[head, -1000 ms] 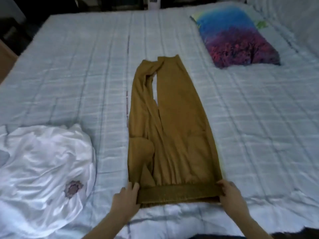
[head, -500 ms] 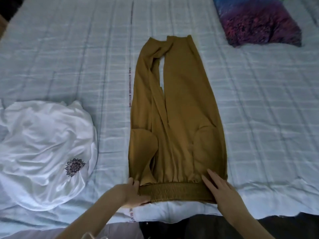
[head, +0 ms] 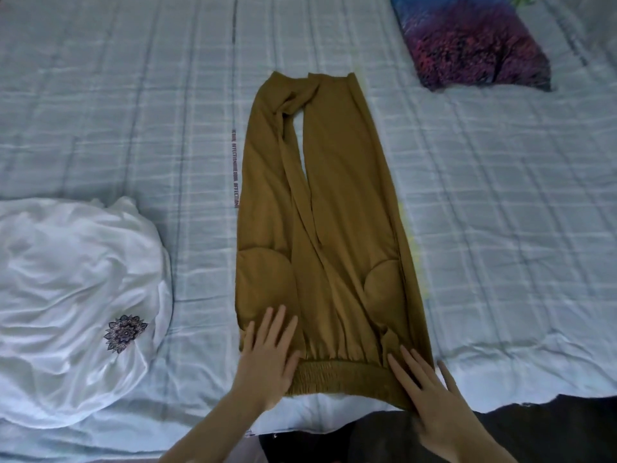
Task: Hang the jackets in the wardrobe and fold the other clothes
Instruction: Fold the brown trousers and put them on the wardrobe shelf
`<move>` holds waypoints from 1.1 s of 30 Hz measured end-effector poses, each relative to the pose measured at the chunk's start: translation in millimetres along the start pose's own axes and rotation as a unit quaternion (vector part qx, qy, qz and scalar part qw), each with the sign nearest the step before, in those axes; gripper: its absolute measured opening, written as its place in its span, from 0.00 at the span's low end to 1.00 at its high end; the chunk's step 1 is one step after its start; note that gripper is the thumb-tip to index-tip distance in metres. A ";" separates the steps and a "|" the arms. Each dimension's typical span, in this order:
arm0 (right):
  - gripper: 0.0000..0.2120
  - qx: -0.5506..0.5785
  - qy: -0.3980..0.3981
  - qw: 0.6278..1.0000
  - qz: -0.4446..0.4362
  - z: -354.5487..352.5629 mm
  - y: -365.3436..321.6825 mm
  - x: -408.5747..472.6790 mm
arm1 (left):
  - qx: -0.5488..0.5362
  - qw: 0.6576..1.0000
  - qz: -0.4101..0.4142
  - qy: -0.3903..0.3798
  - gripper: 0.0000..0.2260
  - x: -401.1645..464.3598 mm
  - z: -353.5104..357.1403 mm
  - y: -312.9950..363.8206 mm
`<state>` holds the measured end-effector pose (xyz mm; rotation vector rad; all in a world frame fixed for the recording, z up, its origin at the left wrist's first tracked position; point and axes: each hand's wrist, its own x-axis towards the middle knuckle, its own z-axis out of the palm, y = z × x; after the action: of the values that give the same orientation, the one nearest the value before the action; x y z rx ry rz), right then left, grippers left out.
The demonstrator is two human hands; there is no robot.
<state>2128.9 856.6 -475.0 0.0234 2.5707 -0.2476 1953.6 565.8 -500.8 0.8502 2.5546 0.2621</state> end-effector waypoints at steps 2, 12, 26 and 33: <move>0.53 -0.011 0.008 1.000 0.002 -2.2 -17.1 8.1 | 0.022 0.999 0.022 -0.040 0.27 1.1 19.8 12.2; 0.41 0.028 0.008 1.000 0.005 16.0 -33.5 28.6 | 0.007 0.998 0.027 0.050 0.28 -15.1 18.3 -11.7; 0.15 0.096 0.209 0.972 -0.042 -18.4 -128.7 55.8 | -0.030 0.998 -0.047 -0.006 0.28 -31.0 28.1 -48.0; 0.33 0.178 0.019 0.971 0.159 -32.5 -219.1 119.1 | -0.369 0.901 -0.158 0.166 0.15 -21.7 -9.4 -52.0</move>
<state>1996.1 643.1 -473.5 0.5723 2.4790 -0.5842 1937.6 511.0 -501.0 0.0992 2.4999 1.2552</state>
